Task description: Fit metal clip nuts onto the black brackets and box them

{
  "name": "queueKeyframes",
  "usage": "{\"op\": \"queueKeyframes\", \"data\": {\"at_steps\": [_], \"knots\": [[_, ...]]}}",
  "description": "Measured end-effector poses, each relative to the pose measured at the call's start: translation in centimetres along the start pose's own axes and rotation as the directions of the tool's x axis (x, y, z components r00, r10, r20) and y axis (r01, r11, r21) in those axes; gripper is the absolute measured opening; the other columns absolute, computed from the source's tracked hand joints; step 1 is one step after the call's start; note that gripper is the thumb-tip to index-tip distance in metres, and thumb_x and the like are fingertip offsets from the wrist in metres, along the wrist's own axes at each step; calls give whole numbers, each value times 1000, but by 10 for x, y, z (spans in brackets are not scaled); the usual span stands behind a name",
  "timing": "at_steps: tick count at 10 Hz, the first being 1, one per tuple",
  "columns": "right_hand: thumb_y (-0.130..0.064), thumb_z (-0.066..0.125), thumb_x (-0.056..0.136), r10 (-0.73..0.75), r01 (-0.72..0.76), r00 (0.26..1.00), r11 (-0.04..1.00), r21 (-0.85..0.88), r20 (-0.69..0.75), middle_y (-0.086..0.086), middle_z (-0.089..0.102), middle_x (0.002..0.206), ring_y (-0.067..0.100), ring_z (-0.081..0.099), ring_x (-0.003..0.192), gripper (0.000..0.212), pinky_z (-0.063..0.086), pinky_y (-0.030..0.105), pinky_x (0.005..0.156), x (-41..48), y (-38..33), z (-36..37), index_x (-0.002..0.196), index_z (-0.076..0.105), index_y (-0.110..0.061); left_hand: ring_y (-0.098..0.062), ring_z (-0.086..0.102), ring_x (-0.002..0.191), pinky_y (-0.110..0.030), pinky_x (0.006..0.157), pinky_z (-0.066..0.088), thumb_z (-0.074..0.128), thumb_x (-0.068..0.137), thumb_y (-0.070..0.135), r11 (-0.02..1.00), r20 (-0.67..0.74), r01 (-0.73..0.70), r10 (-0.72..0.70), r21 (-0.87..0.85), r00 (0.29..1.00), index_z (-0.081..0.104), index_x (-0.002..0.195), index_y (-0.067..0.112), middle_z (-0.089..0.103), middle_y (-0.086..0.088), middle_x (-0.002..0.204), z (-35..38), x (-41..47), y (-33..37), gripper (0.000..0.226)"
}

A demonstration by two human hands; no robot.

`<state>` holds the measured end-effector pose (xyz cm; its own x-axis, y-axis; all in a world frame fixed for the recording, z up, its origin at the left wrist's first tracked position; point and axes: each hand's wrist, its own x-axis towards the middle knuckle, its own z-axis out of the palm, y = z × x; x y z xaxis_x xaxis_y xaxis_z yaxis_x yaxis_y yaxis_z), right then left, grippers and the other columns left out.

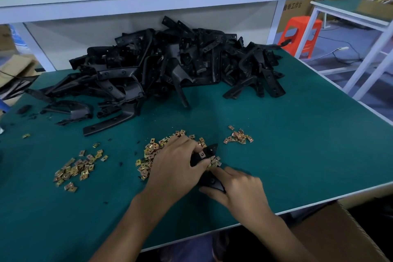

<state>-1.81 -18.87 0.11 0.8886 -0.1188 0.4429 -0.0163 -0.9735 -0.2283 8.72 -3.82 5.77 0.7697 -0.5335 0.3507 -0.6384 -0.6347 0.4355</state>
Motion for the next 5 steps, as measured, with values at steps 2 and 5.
{"op": "queueKeyframes", "data": {"at_steps": [2,5], "knots": [[-78,50,82,91,-89,996,995,44,-25,-10,66,73,13,66,60,56,38,24,44,3,-6,1,113,67,-34,-9,52,101,-22,81,37,74,85,47,1000,30,6,-6,-26,1000,71,102,25,64,14,99,-5,0,3,28],[-56,63,83,597,-568,802,758,321,9,-11,66,106,19,63,97,44,44,36,76,-48,11,-37,116,38,-40,-10,60,106,-39,93,50,40,87,82,958,-9,0,-3,-287,1000,59,124,53,60,29,112,6,8,-7,51]]}}
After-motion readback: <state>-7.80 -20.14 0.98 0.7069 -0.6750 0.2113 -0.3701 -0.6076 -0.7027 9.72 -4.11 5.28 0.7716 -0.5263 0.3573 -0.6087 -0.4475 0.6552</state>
